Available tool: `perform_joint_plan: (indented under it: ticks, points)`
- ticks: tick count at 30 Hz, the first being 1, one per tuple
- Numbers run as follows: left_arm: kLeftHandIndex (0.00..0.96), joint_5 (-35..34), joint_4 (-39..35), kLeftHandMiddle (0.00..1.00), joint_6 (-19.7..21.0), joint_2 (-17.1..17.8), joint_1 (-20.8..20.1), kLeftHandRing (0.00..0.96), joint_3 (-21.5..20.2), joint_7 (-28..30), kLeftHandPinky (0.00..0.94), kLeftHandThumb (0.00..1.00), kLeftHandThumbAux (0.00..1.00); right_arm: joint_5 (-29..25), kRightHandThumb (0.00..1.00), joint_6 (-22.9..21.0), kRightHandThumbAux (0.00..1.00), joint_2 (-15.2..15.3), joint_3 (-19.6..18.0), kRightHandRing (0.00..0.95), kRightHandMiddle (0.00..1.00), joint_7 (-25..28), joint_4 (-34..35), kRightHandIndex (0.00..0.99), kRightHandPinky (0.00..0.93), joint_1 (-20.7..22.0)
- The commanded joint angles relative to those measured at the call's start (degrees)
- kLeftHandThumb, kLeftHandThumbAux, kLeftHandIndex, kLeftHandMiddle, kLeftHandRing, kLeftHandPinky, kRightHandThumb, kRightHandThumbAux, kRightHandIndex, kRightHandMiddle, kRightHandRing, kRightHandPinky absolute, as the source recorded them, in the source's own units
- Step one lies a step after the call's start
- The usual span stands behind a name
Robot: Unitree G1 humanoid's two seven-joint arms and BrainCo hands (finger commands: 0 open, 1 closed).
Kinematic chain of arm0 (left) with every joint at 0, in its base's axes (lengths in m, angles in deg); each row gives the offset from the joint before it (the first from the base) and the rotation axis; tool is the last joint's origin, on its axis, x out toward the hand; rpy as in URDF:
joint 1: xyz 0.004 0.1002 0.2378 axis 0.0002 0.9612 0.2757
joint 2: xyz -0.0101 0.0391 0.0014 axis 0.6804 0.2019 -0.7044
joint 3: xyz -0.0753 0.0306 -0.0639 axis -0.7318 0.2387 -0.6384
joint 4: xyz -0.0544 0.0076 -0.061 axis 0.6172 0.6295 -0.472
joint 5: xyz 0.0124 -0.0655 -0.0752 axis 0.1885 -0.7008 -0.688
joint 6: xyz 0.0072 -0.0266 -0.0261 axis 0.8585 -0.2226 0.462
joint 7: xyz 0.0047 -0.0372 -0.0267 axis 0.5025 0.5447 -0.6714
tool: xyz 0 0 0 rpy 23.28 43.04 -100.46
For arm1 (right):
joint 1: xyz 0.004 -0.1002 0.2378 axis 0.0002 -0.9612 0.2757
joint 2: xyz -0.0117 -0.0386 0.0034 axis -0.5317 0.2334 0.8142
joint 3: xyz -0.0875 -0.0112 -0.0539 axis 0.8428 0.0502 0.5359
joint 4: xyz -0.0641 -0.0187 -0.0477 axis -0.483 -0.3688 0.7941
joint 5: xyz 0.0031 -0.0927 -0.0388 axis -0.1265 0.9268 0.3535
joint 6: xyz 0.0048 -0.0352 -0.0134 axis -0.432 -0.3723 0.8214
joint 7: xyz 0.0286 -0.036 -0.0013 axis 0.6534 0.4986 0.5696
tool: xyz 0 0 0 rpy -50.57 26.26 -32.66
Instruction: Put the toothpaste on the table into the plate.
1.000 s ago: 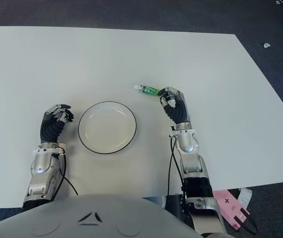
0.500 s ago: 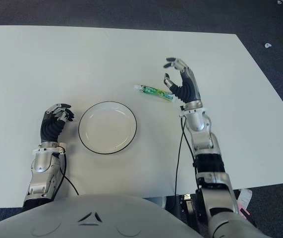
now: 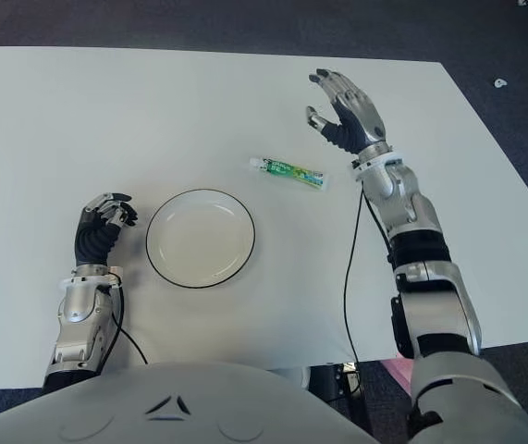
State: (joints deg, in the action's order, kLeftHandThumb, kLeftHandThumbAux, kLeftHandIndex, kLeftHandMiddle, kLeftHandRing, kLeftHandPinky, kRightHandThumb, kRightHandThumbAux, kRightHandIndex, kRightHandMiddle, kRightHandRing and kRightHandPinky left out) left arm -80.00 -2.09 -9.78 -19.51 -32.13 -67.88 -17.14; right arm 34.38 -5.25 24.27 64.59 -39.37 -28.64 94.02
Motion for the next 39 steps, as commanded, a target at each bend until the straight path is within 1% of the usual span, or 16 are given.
perform_joint_plan:
  ticks: [1, 3, 5, 9, 12, 15, 21, 24, 27, 34, 36, 39]
  points:
    - [0.436, 0.48, 2.52, 0.604, 2.14, -0.63, 2.57, 0.584, 0.08, -1.15, 0.572, 0.71, 0.715, 3.9, 0.579, 0.05, 0.131, 1.58, 4.95, 0.0, 0.0, 3.41, -6.27, 0.0, 0.0, 6.07]
    - [0.435, 0.52, 2.4, 0.603, 2.14, -0.62, 2.75, 0.584, 0.1, -1.3, 0.571, 0.71, 0.715, 5.68, 0.587, 0.13, 0.122, 1.23, 7.43, 0.0, 0.0, 4.0, -10.51, 0.0, 0.0, 9.34]
    - [0.435, 0.48, 2.28, 0.602, 2.14, -0.62, 2.91, 0.583, 0.16, -1.37, 0.571, 0.71, 0.715, 6.58, 0.593, 0.42, 0.113, 0.95, 8.98, 0.0, 0.0, 3.66, -13.19, 0.0, 0.0, 11.17]
    - [0.435, 0.01, 2.02, 0.601, 2.26, -0.68, 3.18, 0.583, 0.13, -1.28, 0.571, 0.71, 0.715, 11.13, 0.592, 0.35, 0.103, -0.99, 14.55, 0.0, 0.0, 0.67, -21.52, 0.0, 0.0, 16.19]
    - [0.435, -0.13, 1.85, 0.596, 2.3, -0.69, 3.37, 0.581, 0.12, -1.22, 0.569, 0.71, 0.716, 12.8, 0.588, 0.67, 0.1, -1.48, 17.24, 0.0, 0.0, -0.65, -24.66, 0.0, 0.0, 18.26]
    - [0.435, 0.08, 1.72, 0.587, 2.46, -0.74, 3.58, 0.575, 0.13, -1.46, 0.566, 0.71, 0.716, 14.07, 0.583, 1.73, 0.096, -1.37, 19.67, 0.0, 0.0, -0.91, -26.7, 0.0, 0.0, 19.75]
    - [0.435, 0.53, 1.24, 0.592, 3.17, -0.72, 3.85, 0.578, 0.26, -1.91, 0.568, 0.71, 0.716, 15.15, 0.563, 3.47, 0.088, -2.0, 23.22, 0.0, 0.0, -0.75, -30.22, 0.0, 0.0, 21.84]
    - [0.435, 0.5, 1.1, 0.594, 3.3, -0.71, 3.9, 0.578, 0.32, -2.01, 0.568, 0.71, 0.717, 15.33, 0.561, 3.69, 0.089, -2.33, 24.43, 0.0, 0.0, -0.78, -31.24, 0.0, 0.0, 22.5]
    - [0.435, 0.51, 0.82, 0.597, 3.4, -0.77, 4.04, 0.578, 0.37, -2.14, 0.566, 0.71, 0.717, 16.06, 0.566, 3.39, 0.094, -3.38, 26.22, 0.0, 0.0, -0.27, -32.35, 0.0, 0.0, 23.11]
    - [0.435, 0.87, -0.02, 0.601, 4.45, -0.8, 4.49, 0.576, 0.42, -2.7, 0.561, 0.709, 0.717, 16.86, 0.59, 3.33, 0.102, -4.5, 29.34, 0.0, 0.0, 1.16, -34.17, 0.0, 0.0, 23.65]
    - [0.435, 0.86, -0.26, 0.6, 4.69, -0.83, 4.59, 0.577, 0.49, -2.76, 0.564, 0.709, 0.717, 17.41, 0.596, 2.96, 0.099, -5.06, 30.36, 0.0, 0.0, 0.8, -35.04, 0.0, 0.0, 22.92]
    - [0.435, 0.85, -0.64, 0.599, 4.9, -0.89, 4.75, 0.579, 0.62, -2.77, 0.568, 0.708, 0.717, 17.41, 0.603, 3.59, 0.093, -5.16, 31.3, 0.0, 0.0, 1.65, -35.61, 0.0, 0.0, 23.01]
